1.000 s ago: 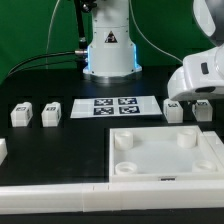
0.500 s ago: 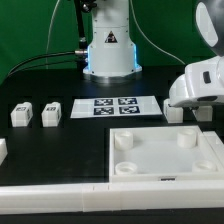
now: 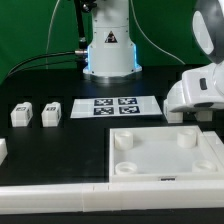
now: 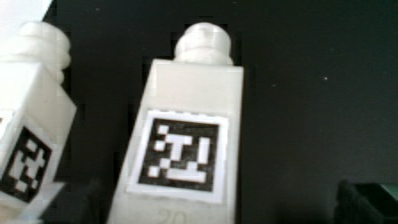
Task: Assemble one leg
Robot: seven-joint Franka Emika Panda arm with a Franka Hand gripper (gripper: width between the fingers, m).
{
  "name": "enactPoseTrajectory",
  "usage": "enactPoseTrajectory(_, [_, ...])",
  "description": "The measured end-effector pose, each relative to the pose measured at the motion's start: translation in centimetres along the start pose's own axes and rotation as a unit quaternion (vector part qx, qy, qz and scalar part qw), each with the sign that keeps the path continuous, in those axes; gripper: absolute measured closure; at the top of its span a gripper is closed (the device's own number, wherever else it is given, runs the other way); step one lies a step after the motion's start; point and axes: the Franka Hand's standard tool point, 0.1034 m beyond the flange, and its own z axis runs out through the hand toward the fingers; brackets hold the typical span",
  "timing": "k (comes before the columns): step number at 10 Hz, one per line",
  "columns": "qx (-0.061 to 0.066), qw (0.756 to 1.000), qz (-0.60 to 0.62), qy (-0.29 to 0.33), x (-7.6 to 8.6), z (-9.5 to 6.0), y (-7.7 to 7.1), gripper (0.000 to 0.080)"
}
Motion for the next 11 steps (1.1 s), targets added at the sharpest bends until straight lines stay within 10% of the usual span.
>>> enactPoseTrajectory(4, [-0.001, 1.0, 0.004, 0.006, -0.34, 0.61, 0.51, 0.015])
enactPoseTrajectory(8, [-0.001, 1.0, 0.003, 0.006, -0.36, 0.62, 0.46, 0.0509])
enactPoseTrajectory(11, [-0.002, 1.0, 0.002, 0.006, -0.4, 0.65, 0.35, 0.0509])
